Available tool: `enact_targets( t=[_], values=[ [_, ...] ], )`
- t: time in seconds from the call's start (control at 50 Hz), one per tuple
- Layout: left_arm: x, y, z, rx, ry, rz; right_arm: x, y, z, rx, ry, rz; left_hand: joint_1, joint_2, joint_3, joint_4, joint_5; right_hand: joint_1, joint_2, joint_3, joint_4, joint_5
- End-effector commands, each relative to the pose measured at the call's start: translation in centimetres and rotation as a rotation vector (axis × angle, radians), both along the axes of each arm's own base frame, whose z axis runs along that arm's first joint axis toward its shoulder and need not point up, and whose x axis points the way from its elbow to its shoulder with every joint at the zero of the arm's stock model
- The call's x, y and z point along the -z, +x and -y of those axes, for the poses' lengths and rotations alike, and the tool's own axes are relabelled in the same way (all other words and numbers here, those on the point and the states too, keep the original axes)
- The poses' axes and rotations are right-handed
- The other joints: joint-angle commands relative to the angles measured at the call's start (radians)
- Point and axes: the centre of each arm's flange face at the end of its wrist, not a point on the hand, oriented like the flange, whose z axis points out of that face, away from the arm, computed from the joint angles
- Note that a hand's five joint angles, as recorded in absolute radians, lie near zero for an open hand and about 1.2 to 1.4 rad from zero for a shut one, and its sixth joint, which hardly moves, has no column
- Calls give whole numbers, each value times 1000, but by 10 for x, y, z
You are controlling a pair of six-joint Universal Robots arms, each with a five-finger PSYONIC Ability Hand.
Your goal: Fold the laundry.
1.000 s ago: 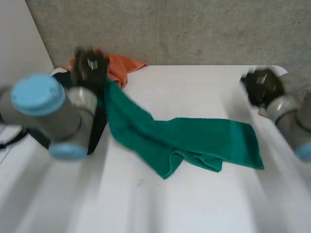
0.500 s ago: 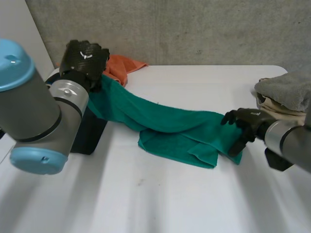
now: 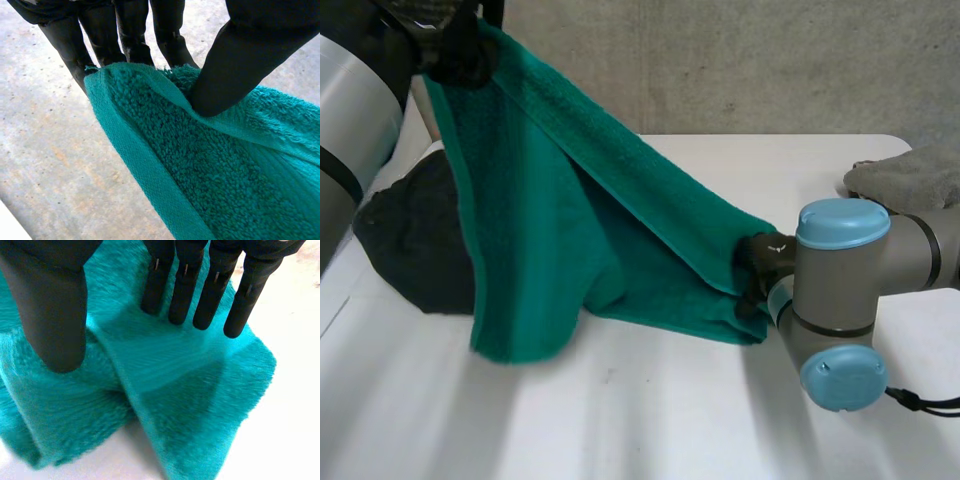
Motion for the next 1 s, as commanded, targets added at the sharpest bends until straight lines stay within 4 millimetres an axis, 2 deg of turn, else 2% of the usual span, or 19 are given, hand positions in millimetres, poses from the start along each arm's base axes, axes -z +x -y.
enact_targets(
  t=[0.02, 0.1, 0.18, 0.28, 0.34, 0.36, 0.42, 0.44, 0.5, 0.52, 0.6, 0.62, 0.66, 0.72, 0.78, 0.82, 0.9, 1.0],
  values=[
    [0, 14, 14, -59, 14, -8, -2, -8, 17, -1, -24, -27, 246, 199, 207, 200, 231, 124, 124, 127, 127, 125],
    [7, 19, 19, -69, 38, -16, 4, -11, 23, -30, -18, -40, 246, 199, 207, 200, 231, 289, 289, 291, 292, 289],
    [14, 22, 23, -77, 71, -28, 6, -15, 34, -27, -29, -35, 246, 199, 207, 200, 231, 790, 790, 793, 794, 791],
    [34, 32, 36, -125, 130, -10, -8, -23, 42, -8, -50, -28, 246, 199, 207, 200, 231, 791, 791, 794, 794, 792],
    [56, 43, 48, -169, 197, 26, -37, -37, 50, -4, -98, -34, 246, 199, 207, 200, 231, 791, 791, 794, 794, 792],
    [72, 48, 56, -187, 241, 50, -49, -44, 53, -25, -107, -56, 246, 199, 207, 200, 231, 791, 791, 794, 794, 792],
    [99, 52, 69, -199, 320, 91, -63, -55, 54, -98, -99, -116, 246, 199, 207, 200, 231, 791, 791, 794, 794, 792],
    [117, 55, 77, -203, 375, 118, -69, -61, 53, -163, -85, -171, 246, 199, 207, 200, 231, 791, 791, 794, 794, 792],
    [139, 57, 88, -202, 443, 144, -75, -69, 50, -252, -46, -251, 246, 199, 207, 200, 231, 791, 791, 794, 794, 792],
    [152, 58, 93, -195, 490, 157, -76, -74, 48, -294, -16, -297, 246, 199, 207, 200, 231, 791, 791, 794, 794, 792],
    [173, 56, 100, -186, 564, 189, -63, -75, 39, -332, 91, -352, 246, 199, 207, 200, 231, 762, 762, 764, 765, 762],
    [176, 56, 101, -187, 570, 190, -60, -74, 38, -332, 99, -349, 246, 199, 207, 200, 231, 637, 637, 639, 640, 637],
    [180, 55, 104, -190, 583, 192, -54, -71, 38, -329, 100, -330, 246, 199, 207, 200, 231, 580, 580, 582, 583, 580],
    [176, 53, 108, -202, 569, 184, -40, -65, 39, -304, 55, -258, 246, 199, 207, 200, 231, 91, 91, 93, 94, 91],
    [167, 51, 106, -202, 541, 171, -33, -62, 42, -296, 15, -227, 246, 199, 207, 200, 231, 54, 54, 57, 57, 55],
    [161, 50, 103, -201, 525, 166, -26, -56, 44, -290, -23, -211, 246, 199, 207, 200, 231, -84, -84, -81, -81, -83],
    [155, 47, 99, -191, 502, 165, -12, -48, 43, -301, -43, -208, 246, 199, 207, 200, 231, -84, -84, -82, -81, -83],
    [156, 48, 101, -191, 506, 167, 2, -44, 49, -293, -57, -229, 246, 199, 207, 200, 231, -43, -43, -41, -40, -42]
  ],
)
